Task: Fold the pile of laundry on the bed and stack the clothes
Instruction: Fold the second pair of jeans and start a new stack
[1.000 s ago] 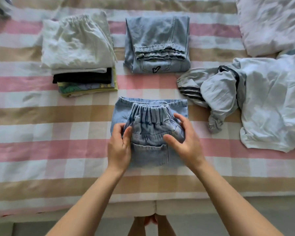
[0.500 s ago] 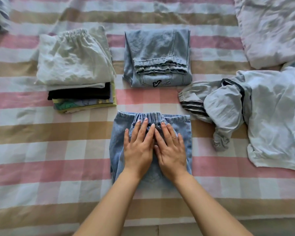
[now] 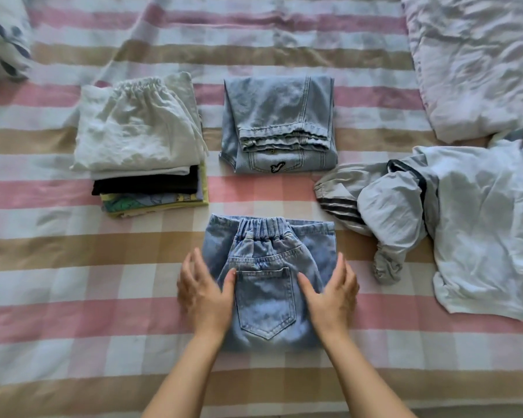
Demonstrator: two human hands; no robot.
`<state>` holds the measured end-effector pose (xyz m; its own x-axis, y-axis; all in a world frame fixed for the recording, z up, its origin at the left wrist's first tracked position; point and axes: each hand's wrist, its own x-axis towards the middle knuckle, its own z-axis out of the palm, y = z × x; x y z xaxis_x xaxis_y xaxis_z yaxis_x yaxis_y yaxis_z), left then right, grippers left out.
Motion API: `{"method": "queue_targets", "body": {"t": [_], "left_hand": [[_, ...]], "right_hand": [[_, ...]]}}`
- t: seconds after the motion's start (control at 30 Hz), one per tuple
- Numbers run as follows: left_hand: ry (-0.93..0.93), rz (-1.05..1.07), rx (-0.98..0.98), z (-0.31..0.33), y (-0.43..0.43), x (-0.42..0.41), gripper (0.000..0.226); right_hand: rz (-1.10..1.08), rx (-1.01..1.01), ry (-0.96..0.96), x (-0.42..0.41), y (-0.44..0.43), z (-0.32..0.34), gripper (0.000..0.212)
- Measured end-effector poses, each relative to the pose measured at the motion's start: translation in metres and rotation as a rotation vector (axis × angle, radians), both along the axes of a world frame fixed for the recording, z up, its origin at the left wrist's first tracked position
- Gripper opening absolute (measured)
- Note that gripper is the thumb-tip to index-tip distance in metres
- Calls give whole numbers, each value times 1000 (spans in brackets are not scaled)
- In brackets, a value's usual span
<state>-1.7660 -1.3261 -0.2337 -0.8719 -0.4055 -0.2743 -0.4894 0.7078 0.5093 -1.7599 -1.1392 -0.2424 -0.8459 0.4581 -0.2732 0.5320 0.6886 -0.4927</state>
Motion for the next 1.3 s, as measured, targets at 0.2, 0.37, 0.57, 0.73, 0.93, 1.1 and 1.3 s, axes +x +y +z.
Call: {"method": "queue_targets", "body": {"t": [0.2,0.37,0.57,0.73,0.93,1.1,1.3], "left_hand": [[-247,223,493,0,-20,-5,55],[-181,229,825,25,-23,-17,25],[143,19,771,84,-21,-64,37],[333,-84,725,123,-10,-172,48],[405,-204,611,101,5,-303,63],[242,-40,744,41,16,-344,65],[213,7,549,7,19,-318,34]], "right_hand": [[-153,-377,-193,-10,12,7,59],[-24,-460,-66,-11,17,31,33],[-5,-616,236,-58,24,89,30],[67,-642,396,-168,30,126,34],[129,-560,502,-306,47,104,55],[96,-540,447,-356,63,53,51],[-28,-499,208,-328,74,12,42]]}}
